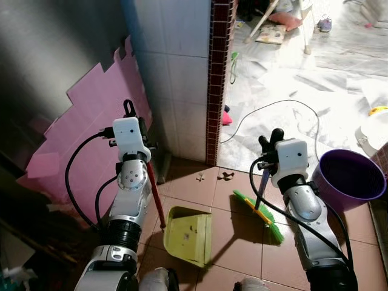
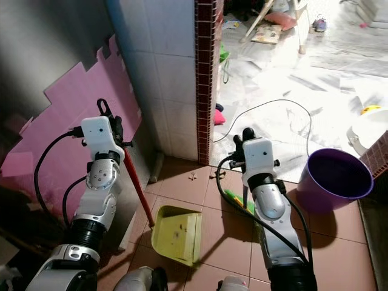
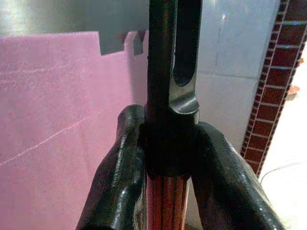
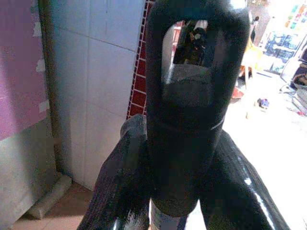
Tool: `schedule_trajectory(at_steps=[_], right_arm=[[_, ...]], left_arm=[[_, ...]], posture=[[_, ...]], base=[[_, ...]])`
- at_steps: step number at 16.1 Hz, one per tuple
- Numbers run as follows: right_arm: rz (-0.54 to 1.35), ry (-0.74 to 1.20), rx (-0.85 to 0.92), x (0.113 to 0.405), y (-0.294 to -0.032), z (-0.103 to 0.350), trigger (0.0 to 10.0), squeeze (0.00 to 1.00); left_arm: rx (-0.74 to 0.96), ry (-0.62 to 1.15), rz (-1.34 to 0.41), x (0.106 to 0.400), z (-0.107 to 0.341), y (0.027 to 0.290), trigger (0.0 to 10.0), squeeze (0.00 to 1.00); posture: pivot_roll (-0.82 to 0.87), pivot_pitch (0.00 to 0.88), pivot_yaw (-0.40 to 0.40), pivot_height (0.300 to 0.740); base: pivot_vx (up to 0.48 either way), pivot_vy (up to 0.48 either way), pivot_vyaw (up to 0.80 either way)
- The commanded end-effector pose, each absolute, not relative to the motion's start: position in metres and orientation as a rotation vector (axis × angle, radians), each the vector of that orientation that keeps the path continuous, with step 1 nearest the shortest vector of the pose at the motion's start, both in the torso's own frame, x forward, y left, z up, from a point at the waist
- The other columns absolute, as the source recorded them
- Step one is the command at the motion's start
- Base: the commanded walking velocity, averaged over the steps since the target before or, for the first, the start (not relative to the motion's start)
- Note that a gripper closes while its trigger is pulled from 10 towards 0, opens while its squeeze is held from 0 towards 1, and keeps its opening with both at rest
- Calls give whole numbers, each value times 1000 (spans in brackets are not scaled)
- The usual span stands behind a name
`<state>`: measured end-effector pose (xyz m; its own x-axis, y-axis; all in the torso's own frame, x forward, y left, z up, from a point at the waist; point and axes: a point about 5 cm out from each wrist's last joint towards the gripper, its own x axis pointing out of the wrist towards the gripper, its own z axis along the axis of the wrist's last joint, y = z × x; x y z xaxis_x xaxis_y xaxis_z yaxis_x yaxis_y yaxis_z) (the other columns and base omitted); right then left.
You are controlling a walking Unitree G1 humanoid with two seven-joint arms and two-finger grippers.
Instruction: Sweep floor
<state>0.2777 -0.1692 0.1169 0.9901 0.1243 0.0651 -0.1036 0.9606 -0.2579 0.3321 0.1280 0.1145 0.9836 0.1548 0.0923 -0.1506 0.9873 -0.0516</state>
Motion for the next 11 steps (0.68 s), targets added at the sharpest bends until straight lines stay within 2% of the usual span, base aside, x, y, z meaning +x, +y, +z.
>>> schedule_trajectory(at_steps=[1,6,11], right_arm=[[142,-191,-270,282,-163,138,10000,0],[168,-313,-296,294,-154,166,10000,0],[181,-320,-305,298,-155,168,10000,0]], left_arm=[[-32,-184,161,337,132,131,10000,0],[-47,-181,164,337,132,129,10000,0],[-36,-170,201,336,130,129,10000,0]], posture=[[-146,0,90,740],[-141,0,85,740],[-139,0,82,740]], base=[[480,0,0],[475,0,0],[447,50,0]])
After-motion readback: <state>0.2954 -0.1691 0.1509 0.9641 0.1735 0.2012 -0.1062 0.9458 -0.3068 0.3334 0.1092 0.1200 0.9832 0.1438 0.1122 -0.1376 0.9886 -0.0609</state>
